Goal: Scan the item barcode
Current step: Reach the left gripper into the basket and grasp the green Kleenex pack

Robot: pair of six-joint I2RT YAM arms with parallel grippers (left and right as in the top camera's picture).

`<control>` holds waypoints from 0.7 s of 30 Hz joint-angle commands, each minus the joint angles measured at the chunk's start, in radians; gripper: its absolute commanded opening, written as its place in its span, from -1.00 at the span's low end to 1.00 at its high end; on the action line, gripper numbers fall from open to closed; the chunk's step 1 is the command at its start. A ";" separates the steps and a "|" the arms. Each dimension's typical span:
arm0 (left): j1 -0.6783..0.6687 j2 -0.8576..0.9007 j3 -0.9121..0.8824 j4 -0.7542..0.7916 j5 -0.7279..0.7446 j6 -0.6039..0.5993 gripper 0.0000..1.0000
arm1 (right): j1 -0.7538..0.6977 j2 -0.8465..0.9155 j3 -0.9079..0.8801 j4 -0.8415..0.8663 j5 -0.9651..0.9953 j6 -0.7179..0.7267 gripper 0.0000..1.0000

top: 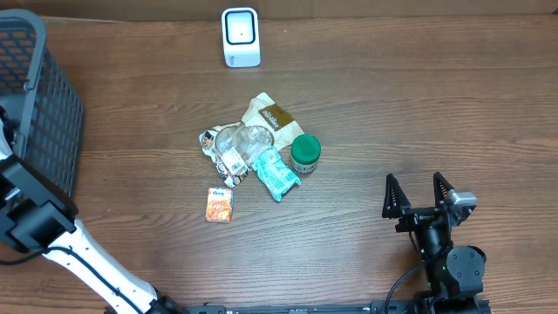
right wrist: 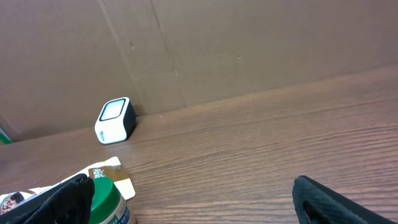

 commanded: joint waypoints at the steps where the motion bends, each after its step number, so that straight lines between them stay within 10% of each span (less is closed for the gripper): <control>1: 0.002 -0.190 0.000 -0.028 0.102 -0.125 -0.92 | 0.005 -0.008 -0.010 0.006 -0.004 -0.001 0.99; 21: -0.010 -0.827 0.000 -0.170 0.415 -0.194 -0.91 | 0.005 -0.008 -0.010 0.006 -0.004 -0.001 1.00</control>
